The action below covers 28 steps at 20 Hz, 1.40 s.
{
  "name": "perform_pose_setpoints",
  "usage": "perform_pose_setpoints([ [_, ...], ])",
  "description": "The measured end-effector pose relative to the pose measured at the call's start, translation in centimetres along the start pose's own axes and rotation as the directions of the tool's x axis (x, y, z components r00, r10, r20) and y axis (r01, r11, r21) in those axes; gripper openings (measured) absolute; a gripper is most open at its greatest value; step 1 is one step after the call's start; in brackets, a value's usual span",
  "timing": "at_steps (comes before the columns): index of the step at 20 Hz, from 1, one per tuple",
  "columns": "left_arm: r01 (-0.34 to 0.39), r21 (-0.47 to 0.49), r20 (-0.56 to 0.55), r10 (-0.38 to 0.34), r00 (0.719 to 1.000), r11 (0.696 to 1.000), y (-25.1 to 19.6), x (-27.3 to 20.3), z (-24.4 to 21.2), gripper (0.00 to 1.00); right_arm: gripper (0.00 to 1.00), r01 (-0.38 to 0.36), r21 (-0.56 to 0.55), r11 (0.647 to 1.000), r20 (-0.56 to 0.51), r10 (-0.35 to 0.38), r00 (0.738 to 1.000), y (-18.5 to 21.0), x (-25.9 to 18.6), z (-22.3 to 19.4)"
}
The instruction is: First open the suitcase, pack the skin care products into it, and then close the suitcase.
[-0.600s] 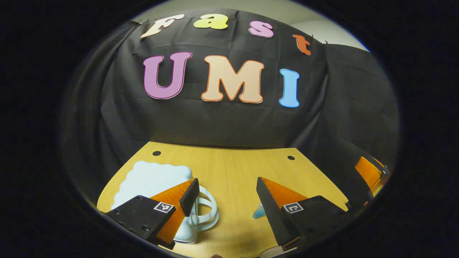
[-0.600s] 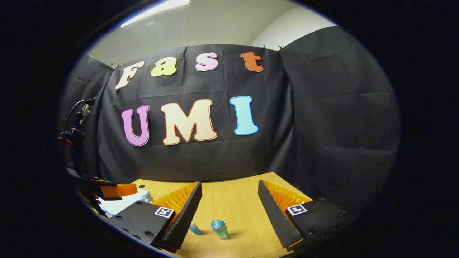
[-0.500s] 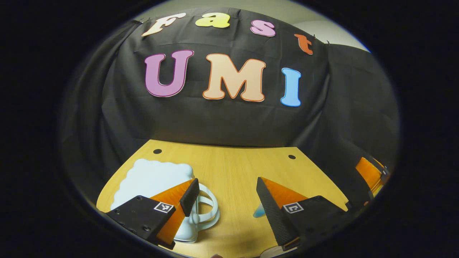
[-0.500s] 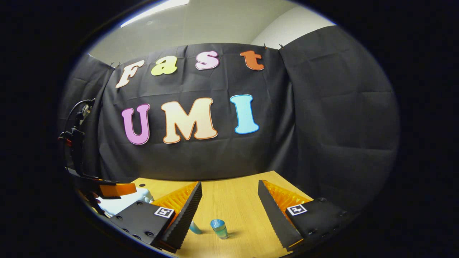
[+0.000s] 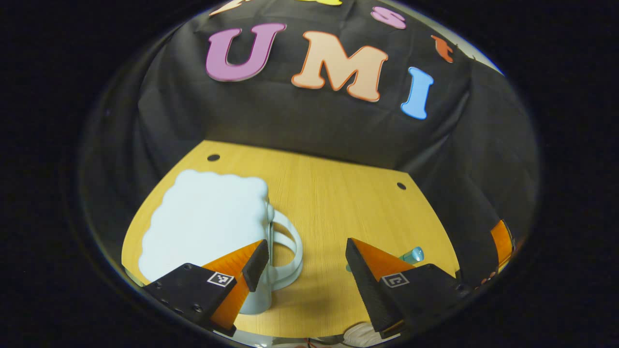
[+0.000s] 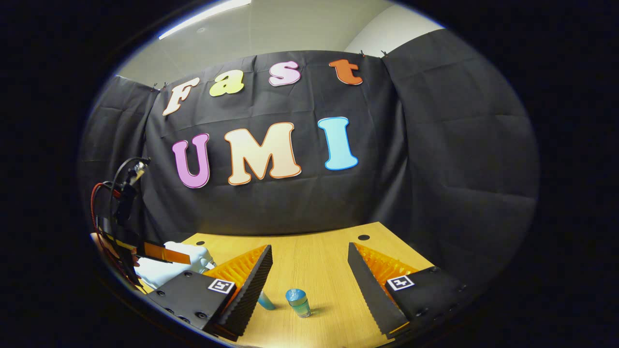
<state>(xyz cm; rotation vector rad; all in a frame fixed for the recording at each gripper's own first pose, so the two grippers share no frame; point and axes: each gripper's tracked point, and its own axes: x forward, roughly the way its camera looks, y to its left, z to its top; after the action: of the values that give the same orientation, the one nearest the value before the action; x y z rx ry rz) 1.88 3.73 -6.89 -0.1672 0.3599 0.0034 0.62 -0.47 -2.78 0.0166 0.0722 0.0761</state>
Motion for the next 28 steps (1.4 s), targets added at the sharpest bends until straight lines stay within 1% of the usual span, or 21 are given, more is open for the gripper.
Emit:
perform_pose_setpoints([
  [1,-0.004,-0.01,-0.048,0.004,0.999,1.0,0.4,0.6,-0.4,0.92,0.98,-0.003,0.002,1.0,-0.008,0.003,1.0,-0.1,0.0,-0.2],
  [2,-0.01,-0.015,-0.081,0.008,0.997,1.0,0.8,1.1,-0.9,0.95,0.96,-0.007,0.001,1.0,-0.015,0.007,1.0,-0.2,-0.1,-0.5],
  [3,-0.014,-0.016,-0.113,0.012,0.993,1.0,1.1,1.6,-1.0,0.99,0.98,-0.01,-0.001,1.0,-0.023,0.01,1.0,-0.4,-0.2,-0.8],
  [4,-0.017,-0.02,-0.136,0.014,0.991,1.0,1.3,2.2,-1.1,0.95,0.98,-0.012,-0.004,1.0,-0.03,0.012,0.999,-0.6,-0.3,-1.1],
  [6,-0.028,-0.012,-0.194,0.025,0.981,1.0,1.7,3.5,-1.5,0.95,0.98,-0.011,-0.009,1.0,-0.045,0.011,0.999,-1.2,-0.7,-1.6],
  [8,-0.022,0.01,-0.254,0.024,0.967,1.0,1.7,4.4,-1.8,0.94,0.98,-0.003,-0.006,1.0,-0.063,0.002,0.998,-2.0,-1.1,-2.4],
  [10,-0.001,0.006,-0.305,0.003,0.952,1.0,1.1,5.4,-2.0,0.92,0.98,0.009,0.004,1.0,-0.085,-0.009,0.996,-2.6,-1.4,-3.1],
  [11,-0.001,0.006,-0.333,0.003,0.943,1.0,1.0,5.9,-2.2,0.93,0.98,0.016,0.002,1.0,-0.096,-0.016,0.995,-2.9,-1.5,-3.4],
  [12,-0.001,0.009,-0.355,0.004,0.935,1.0,1.0,6.5,-2.4,0.93,0.95,0.026,-0.006,1.0,-0.101,-0.026,0.995,-3.4,-1.7,-3.7],
  [13,-0.002,0.012,-0.377,0.006,0.926,1.0,1.0,7.1,-2.7,0.92,0.98,0.035,-0.015,0.999,-0.1,-0.037,0.994,-3.8,-1.9,-3.7],
  [14,0.0,0.013,-0.402,0.006,0.915,1.0,0.7,7.6,-3.0,0.9,0.98,0.041,-0.021,0.999,-0.099,-0.043,0.994,-4.1,-2.1,-3.7],
  [18,-0.027,-0.004,-0.469,0.021,0.883,1.0,0.4,9.5,-4.0,0.86,0.98,0.069,-0.018,0.997,-0.112,-0.07,0.991,-5.1,-2.5,-4.2],
  [21,-0.06,0.0,-0.506,0.052,0.861,0.998,0.7,10.7,-4.6,0.78,0.98,0.091,-0.012,0.996,-0.111,-0.092,0.99,-5.8,-2.6,-4.1],
  [24,-0.094,0.016,-0.555,0.087,0.827,0.995,1.0,11.4,-5.6,0.73,0.98,0.102,-0.012,0.995,-0.112,-0.103,0.988,-6.3,-2.4,-4.4],
  [26,-0.091,0.018,-0.573,0.085,0.815,0.996,0.8,11.8,-6.1,0.69,0.98,0.112,-0.012,0.994,-0.112,-0.113,0.987,-6.6,-2.5,-4.5],
  [28,-0.094,0.012,-0.583,0.083,0.809,0.996,1.0,12.2,-6.4,0.59,0.98,0.125,0.0,0.992,-0.11,-0.124,0.986,-7.1,-2.4,-4.3],
])
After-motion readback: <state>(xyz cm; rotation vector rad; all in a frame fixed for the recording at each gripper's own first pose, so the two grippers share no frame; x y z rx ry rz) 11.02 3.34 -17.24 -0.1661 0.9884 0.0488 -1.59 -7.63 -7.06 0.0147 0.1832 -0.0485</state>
